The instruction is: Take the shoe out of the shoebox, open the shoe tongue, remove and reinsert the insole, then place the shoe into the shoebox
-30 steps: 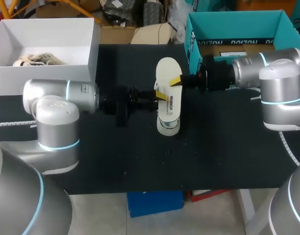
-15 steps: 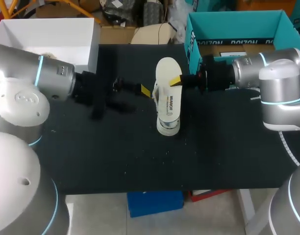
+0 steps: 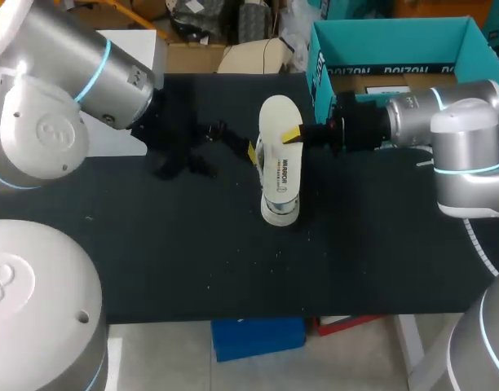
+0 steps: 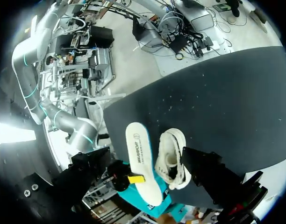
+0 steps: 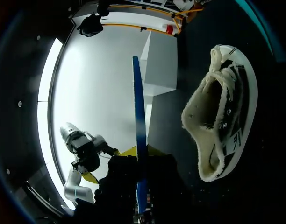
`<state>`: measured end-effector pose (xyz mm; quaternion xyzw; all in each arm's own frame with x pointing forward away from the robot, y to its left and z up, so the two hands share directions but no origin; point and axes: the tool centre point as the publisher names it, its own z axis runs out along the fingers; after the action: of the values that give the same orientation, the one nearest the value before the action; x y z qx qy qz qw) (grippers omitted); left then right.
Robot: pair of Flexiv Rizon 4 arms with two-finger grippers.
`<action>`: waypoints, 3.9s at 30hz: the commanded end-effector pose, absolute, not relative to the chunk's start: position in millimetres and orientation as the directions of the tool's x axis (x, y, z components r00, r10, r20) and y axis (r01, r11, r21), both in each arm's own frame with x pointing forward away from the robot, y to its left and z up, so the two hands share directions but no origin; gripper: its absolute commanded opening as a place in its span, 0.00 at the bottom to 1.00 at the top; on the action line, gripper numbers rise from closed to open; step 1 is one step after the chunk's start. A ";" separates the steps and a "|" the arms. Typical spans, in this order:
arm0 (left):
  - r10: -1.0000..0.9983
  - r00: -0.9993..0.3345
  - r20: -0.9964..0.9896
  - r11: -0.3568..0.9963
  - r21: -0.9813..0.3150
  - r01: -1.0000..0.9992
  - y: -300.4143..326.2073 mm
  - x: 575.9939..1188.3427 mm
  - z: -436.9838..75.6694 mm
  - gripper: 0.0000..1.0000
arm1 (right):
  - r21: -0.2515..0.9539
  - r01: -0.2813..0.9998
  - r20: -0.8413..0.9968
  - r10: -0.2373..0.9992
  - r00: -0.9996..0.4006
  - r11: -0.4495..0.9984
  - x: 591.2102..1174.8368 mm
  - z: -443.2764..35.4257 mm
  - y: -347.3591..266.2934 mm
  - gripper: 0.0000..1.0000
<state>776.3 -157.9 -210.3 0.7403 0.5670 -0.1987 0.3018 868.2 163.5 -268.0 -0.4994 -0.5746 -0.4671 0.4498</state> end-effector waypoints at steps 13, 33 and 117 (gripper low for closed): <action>0.932 0.104 -0.348 -0.052 0.154 0.987 -212.5 780.3 -214.6 1.00 | 0.087 0.994 0.983 0.156 -0.096 0.065 868.6 -268.2 164.1 0.00; 0.932 0.040 -0.360 -0.003 0.104 0.995 -243.1 788.9 -228.4 1.00 | 0.087 0.994 0.983 0.156 -0.096 0.065 868.6 -268.2 164.1 0.00; 0.975 0.128 -0.183 -0.119 0.060 0.991 -210.0 872.3 -221.5 1.00 | 0.087 0.994 0.983 0.156 -0.096 0.065 868.6 -268.2 164.1 0.00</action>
<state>890.4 -216.6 -218.9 0.7483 0.6576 -0.0579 0.0659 868.3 163.6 -268.2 -0.4994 -0.5745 -0.4672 0.4498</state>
